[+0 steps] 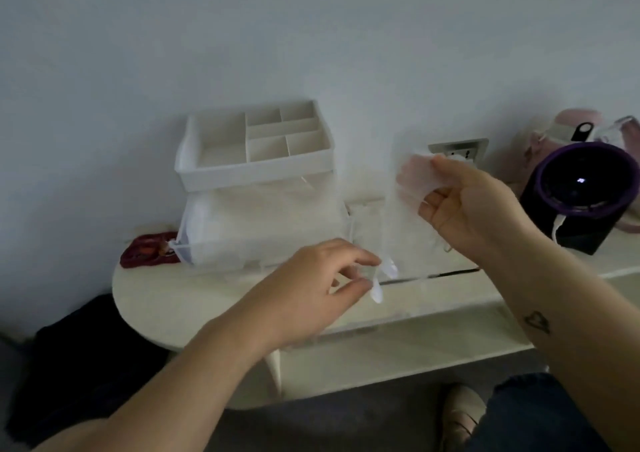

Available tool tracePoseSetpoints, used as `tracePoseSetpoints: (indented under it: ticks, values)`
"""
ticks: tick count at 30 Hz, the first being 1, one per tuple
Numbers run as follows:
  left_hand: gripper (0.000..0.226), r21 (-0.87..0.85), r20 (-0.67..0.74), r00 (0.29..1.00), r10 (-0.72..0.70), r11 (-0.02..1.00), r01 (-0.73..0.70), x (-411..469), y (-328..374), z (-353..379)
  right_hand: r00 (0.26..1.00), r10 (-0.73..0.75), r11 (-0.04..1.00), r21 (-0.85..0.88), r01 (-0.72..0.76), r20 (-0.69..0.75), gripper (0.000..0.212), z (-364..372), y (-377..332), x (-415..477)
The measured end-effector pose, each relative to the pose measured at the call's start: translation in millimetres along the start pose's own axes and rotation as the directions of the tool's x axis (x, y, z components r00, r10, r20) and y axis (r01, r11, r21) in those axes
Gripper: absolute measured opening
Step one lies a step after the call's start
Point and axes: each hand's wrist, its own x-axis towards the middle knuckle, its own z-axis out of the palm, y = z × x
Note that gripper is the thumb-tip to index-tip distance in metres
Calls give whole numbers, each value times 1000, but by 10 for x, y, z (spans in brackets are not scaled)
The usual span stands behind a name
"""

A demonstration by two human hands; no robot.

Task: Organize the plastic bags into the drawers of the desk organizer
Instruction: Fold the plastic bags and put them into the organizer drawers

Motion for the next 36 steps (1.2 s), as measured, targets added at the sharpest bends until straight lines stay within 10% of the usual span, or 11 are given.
tracePoseSetpoints:
  ticks: [6,11,27,33,36]
  values:
    - [25,257,-440,897,44,963,79,-201,-240,-521,977,-180,874,-438,211,111,24,641,111,36]
    - [54,450,-465,874,-143,812,372,-381,-590,-540,950,-54,317,-896,310,309,46,1069,538,8]
    - [86,246,-553,800,-233,871,424,-575,-870,-650,902,298,-159,-915,370,313,48,1850,1164,45]
    - [96,216,-548,803,-232,889,404,-668,-836,-811,857,269,-17,-888,460,439,49,1737,843,-53]
    - [60,140,-612,780,-135,951,275,-590,-749,-937,898,179,-128,-895,426,402,41,1544,531,-33]
